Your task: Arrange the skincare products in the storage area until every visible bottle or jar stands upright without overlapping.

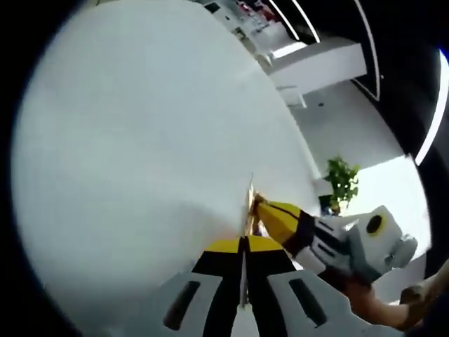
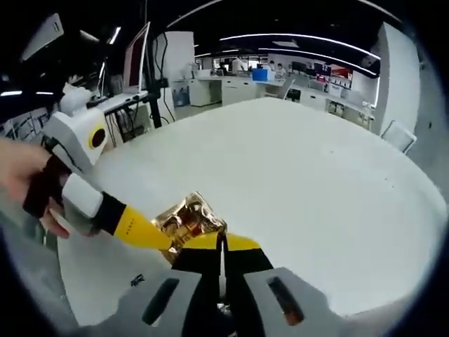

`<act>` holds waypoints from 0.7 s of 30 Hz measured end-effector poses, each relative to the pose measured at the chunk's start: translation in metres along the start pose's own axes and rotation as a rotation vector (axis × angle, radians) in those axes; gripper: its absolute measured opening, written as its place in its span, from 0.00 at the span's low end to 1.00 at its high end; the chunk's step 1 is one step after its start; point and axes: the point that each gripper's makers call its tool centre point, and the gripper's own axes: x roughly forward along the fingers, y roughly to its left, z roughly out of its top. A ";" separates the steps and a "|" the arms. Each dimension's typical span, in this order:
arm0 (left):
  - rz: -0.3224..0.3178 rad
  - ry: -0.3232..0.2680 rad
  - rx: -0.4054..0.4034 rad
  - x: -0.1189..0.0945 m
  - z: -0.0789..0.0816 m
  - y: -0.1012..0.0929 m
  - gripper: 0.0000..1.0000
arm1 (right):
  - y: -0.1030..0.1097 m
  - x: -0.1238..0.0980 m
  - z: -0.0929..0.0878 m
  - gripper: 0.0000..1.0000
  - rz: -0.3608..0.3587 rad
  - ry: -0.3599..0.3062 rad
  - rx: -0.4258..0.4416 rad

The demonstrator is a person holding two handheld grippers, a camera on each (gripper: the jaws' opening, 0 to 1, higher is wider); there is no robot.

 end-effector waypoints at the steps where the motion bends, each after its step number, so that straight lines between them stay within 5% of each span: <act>1: 0.003 0.003 0.004 0.001 0.000 0.001 0.00 | -0.001 0.001 -0.001 0.01 -0.001 0.003 -0.010; 21: 0.104 0.058 0.227 0.013 -0.014 0.021 0.01 | -0.005 0.010 -0.019 0.01 0.022 0.075 -0.117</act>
